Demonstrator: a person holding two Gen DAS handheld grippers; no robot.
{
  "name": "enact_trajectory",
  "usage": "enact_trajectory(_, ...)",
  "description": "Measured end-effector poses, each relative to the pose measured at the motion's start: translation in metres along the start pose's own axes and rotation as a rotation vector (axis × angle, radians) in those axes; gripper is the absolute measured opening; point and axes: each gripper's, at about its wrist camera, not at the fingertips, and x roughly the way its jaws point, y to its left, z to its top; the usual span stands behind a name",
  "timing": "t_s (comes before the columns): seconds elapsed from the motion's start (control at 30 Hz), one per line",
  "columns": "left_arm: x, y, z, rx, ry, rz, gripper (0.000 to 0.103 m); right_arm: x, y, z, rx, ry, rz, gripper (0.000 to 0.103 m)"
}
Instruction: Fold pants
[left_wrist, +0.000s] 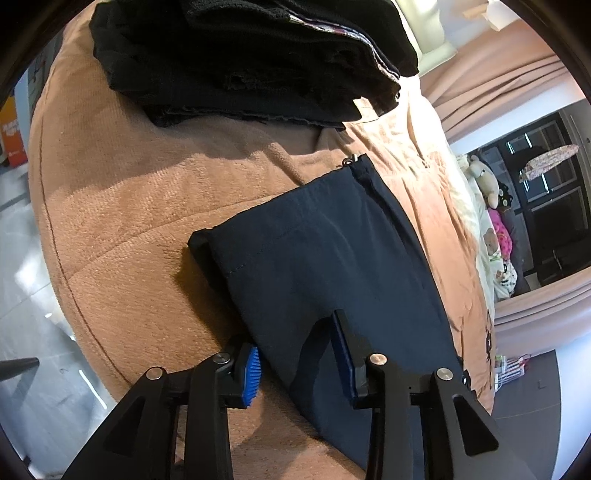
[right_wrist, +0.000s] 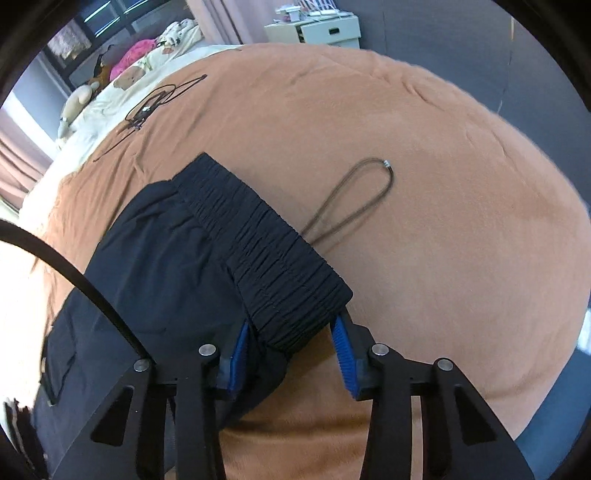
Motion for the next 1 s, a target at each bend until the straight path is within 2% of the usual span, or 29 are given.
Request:
enact_trajectory(0.2, 0.002, 0.005, 0.001, -0.026, -0.002, -0.031, 0.037, 0.004, -0.031, -0.016, 0.058, 0.031, 0.075, 0.037)
enact_trajectory(0.47, 0.005, 0.013, 0.006, -0.064, -0.027, -0.083, 0.037, -0.013, -0.053, -0.033, 0.08, 0.023, 0.087, 0.038)
enact_trajectory(0.57, 0.004, 0.014, 0.005, -0.063, -0.031, -0.096, 0.037, -0.029, -0.05, -0.033, 0.058, 0.004, 0.087, 0.041)
enact_trajectory(0.7, 0.001, 0.019, 0.001, -0.073, -0.031, -0.125, 0.037, -0.04, -0.04, -0.039, 0.049, -0.008, 0.14, 0.041)
enact_trajectory(0.9, -0.001, 0.023, -0.003, -0.091, -0.038, -0.158, 0.037, -0.048, -0.009, -0.056, -0.047, -0.034, 0.191, 0.041)
enact_trajectory(1.0, 0.0, 0.025, 0.0, -0.098, -0.036, -0.164, 0.031, -0.047, 0.01, -0.066, -0.085, -0.026, 0.222, 0.041)
